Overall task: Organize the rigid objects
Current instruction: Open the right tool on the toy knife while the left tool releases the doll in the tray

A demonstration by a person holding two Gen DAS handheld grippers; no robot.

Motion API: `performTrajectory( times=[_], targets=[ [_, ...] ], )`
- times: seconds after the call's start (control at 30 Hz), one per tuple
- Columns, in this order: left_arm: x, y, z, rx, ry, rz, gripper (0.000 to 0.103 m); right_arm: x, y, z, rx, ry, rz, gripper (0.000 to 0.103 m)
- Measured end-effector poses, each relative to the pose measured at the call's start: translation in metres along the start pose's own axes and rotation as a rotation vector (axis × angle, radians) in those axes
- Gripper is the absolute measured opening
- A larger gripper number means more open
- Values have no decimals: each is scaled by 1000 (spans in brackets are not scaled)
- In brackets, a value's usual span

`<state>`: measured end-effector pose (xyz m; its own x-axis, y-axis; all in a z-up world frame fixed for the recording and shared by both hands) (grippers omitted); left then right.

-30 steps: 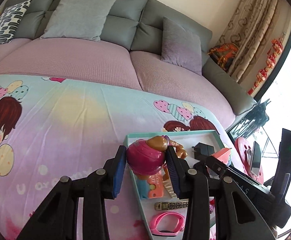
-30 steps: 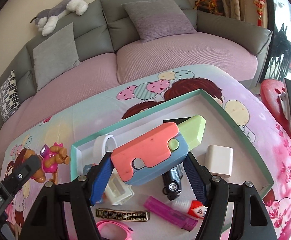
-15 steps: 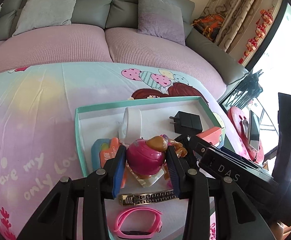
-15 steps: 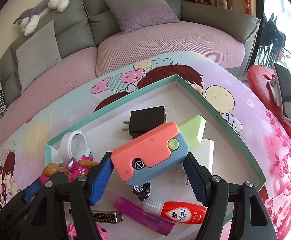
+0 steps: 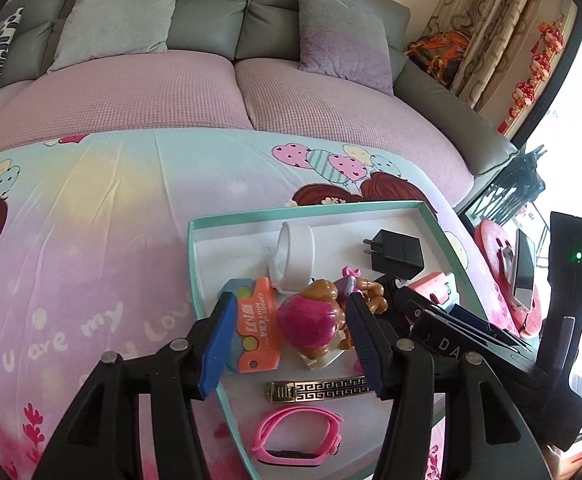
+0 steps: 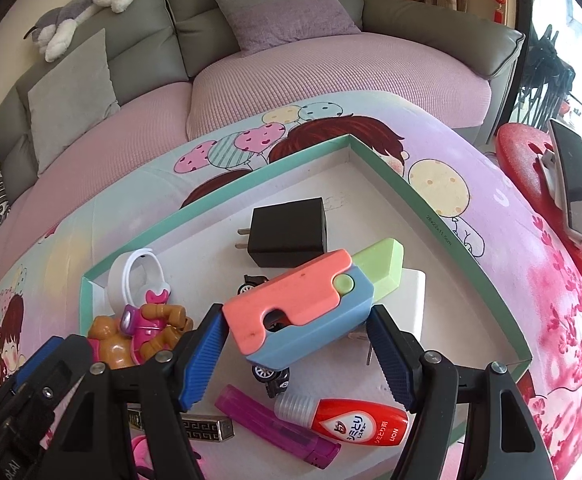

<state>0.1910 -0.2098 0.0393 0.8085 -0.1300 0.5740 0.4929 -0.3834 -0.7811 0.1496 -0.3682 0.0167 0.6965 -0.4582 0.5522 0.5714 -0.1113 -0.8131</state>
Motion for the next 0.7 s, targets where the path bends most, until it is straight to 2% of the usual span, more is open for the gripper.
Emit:
performTrajectory(
  times=[0.07, 0.13, 0.2, 0.27, 0.4, 0.7],
  targets=[
    [1, -3, 9, 39, -26, 1, 67, -1, 0, 0, 2, -5, 2, 78],
    [1, -5, 20, 88, -52, 3, 71, -2, 0, 0, 8, 0, 6, 88],
    [1, -7, 31, 129, -78, 1, 84, -4, 0, -1, 12, 3, 11, 90],
    [0, -9, 43, 169, -106, 1, 89, -5, -1, -1, 13, 2, 14, 91],
    [-4, -12, 65, 244, -157, 6, 89, -7, -6, 4, 33, -11, 14, 103],
    [-14, -17, 92, 317, -234, 1, 92, -13, -15, 21, 50, -61, 12, 103]
  ],
)
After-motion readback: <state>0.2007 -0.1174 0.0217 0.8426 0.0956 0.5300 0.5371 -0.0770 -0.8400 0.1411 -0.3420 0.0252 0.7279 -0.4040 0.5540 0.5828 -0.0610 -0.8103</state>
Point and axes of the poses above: each gripper's, at about its wrist camera, not at the fingertips, and y roughly the way its jaws point, z to its left, x to its top, the point moved 7 cm from there along y, roughly the way its jaws point, and after that the axes turned 5 degrees about x, right-handed, at the moved point
